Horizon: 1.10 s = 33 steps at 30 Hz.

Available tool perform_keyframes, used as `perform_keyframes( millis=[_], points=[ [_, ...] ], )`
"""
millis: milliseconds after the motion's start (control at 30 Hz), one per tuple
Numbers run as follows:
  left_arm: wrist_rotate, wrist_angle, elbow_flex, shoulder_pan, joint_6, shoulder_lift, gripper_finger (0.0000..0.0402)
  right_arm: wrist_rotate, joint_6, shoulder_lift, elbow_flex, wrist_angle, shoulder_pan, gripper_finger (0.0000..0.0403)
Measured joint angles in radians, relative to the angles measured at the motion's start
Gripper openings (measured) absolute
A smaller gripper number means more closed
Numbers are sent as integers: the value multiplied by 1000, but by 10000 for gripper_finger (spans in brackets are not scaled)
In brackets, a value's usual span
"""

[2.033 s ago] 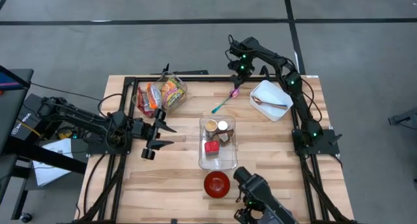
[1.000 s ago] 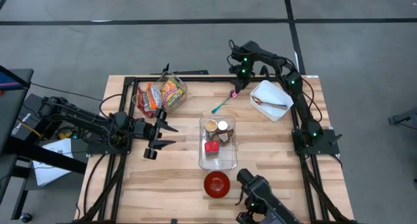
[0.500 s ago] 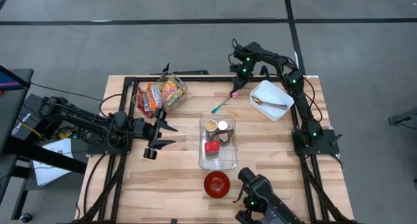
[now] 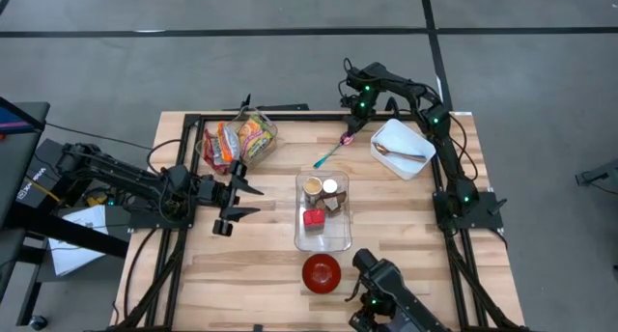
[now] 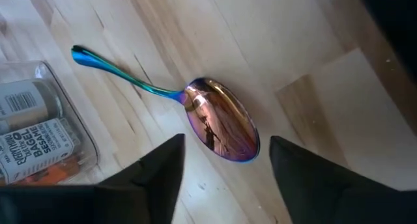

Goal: Pick & Place Food Item
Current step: Put the blue spoon into the white bin

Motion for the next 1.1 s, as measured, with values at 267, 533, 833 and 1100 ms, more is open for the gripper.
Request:
perform_keyframes(
  millis=[267,533,833,1100],
  points=[
    [0,0,0,0,-4,0,167,0,-14,0,-22,4,1,96],
    [0,0,0,0,-4,0,167,-17,-74,-2,-52,0,0,12],
    [0,0,0,0,-4,0,167,-13,-88,-4,-53,1,1,4],
    [0,0,0,0,-4,0,167,-37,-103,-115,-54,13,5,0]
  ],
)
